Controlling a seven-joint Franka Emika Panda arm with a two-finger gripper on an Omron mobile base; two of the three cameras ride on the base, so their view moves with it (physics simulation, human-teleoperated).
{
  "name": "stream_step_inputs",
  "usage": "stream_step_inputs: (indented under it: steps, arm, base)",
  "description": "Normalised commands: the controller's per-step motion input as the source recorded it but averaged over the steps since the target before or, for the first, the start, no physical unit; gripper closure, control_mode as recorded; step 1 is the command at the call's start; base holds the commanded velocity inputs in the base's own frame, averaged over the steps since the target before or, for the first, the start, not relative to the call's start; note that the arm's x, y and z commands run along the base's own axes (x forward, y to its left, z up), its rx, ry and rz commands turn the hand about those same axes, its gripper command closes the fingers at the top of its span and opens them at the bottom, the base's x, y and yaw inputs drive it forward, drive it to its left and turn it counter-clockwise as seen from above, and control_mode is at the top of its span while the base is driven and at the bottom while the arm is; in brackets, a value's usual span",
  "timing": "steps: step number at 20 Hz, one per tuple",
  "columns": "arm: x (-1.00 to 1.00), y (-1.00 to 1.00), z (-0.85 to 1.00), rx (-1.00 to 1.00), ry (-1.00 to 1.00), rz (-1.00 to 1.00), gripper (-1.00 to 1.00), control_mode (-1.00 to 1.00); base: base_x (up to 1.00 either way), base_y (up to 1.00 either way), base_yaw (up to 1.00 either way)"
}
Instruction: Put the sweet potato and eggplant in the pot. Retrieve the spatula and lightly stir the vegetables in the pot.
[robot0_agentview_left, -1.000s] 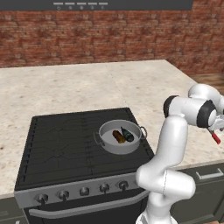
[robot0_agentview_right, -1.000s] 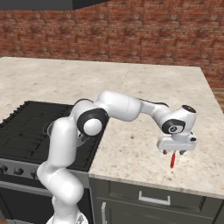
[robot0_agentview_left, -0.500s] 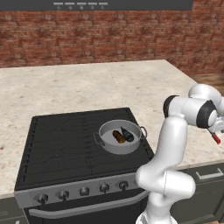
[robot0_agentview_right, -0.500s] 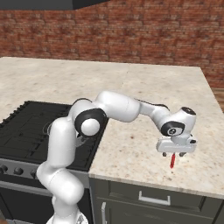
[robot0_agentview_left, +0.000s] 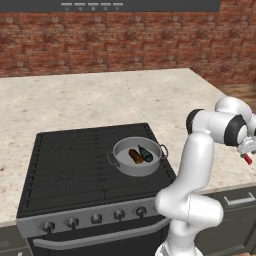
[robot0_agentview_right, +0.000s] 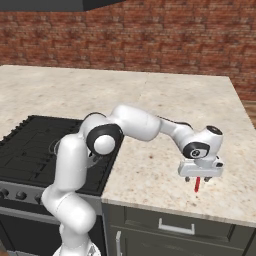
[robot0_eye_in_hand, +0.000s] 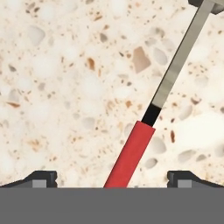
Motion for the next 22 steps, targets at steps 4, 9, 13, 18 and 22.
stream_step_inputs:
  steps: [4, 9, 13, 18, 22]
  arm:
    - [0.0, -0.03, -0.08, 0.0, 0.0, 0.0, -1.0, -1.0]
    - [-0.08, -0.04, -0.01, 0.0, 0.0, 0.0, -1.0, -1.0]
    - [-0.15, -0.01, 0.0, 0.0, 0.0, 0.0, -1.0, -1.0]
    - [-0.04, -0.02, 0.0, 0.0, 0.0, 0.0, -1.0, -1.0]
    - [0.0, 0.01, -0.02, 0.0, 0.0, 0.0, -1.0, -1.0]
  base:
    - [0.0, 0.0, 0.0]
    - [0.0, 0.0, 0.0]
    - [0.0, 0.0, 0.0]
    - [0.0, 0.0, 0.0]
    - [0.0, 0.0, 0.0]
